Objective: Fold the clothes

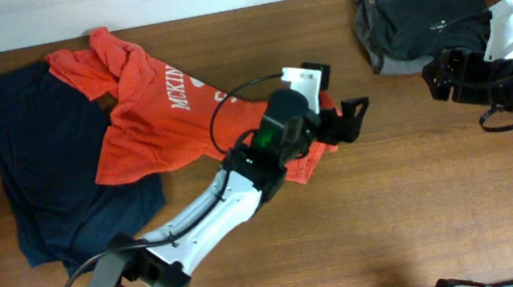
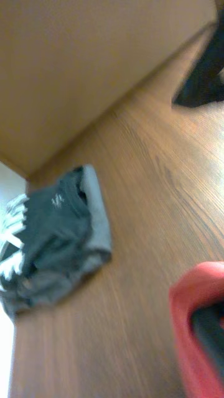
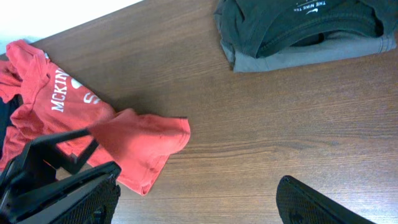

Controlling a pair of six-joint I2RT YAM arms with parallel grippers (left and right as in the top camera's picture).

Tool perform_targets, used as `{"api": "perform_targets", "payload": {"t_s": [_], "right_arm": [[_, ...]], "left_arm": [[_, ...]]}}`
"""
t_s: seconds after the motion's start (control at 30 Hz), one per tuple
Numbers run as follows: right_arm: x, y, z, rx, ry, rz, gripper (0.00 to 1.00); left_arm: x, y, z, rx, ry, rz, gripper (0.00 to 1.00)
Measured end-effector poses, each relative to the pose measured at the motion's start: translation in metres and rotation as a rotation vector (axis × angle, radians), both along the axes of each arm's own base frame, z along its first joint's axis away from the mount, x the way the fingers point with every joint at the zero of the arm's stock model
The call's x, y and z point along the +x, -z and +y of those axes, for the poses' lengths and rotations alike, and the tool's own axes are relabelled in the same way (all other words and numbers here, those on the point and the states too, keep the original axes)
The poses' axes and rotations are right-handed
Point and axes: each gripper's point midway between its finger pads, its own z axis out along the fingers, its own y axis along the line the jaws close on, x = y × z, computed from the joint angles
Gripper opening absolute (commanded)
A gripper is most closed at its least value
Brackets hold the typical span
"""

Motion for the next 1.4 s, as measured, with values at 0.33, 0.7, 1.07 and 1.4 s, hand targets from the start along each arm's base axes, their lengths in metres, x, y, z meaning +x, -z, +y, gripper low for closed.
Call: {"api": "perform_targets", "payload": {"t_s": [0.33, 0.7, 1.07, 1.4], "right_arm": [[-0.001, 0.026, 0.003, 0.043, -0.014, 0.110, 0.86], [0.019, 0.075, 0.048, 0.059, -0.185, 0.260, 0.86], [0.010, 0.079, 0.061, 0.044, -0.252, 0.293, 0.86], [0.010, 0.079, 0.061, 0.043, -0.253, 0.291, 0.86]], "left_arm": [[0.030, 0.041, 0.275, 0.518, -0.428, 0.414, 0.99], [0.012, 0.065, 0.442, 0.616, -0.719, 0.633, 0.99], [0.021, 0.169, 0.477, 0.563, -0.685, 0.844, 0.99], [0.038, 0.190, 0.476, 0.536, -0.642, 0.816, 0.44]]}}
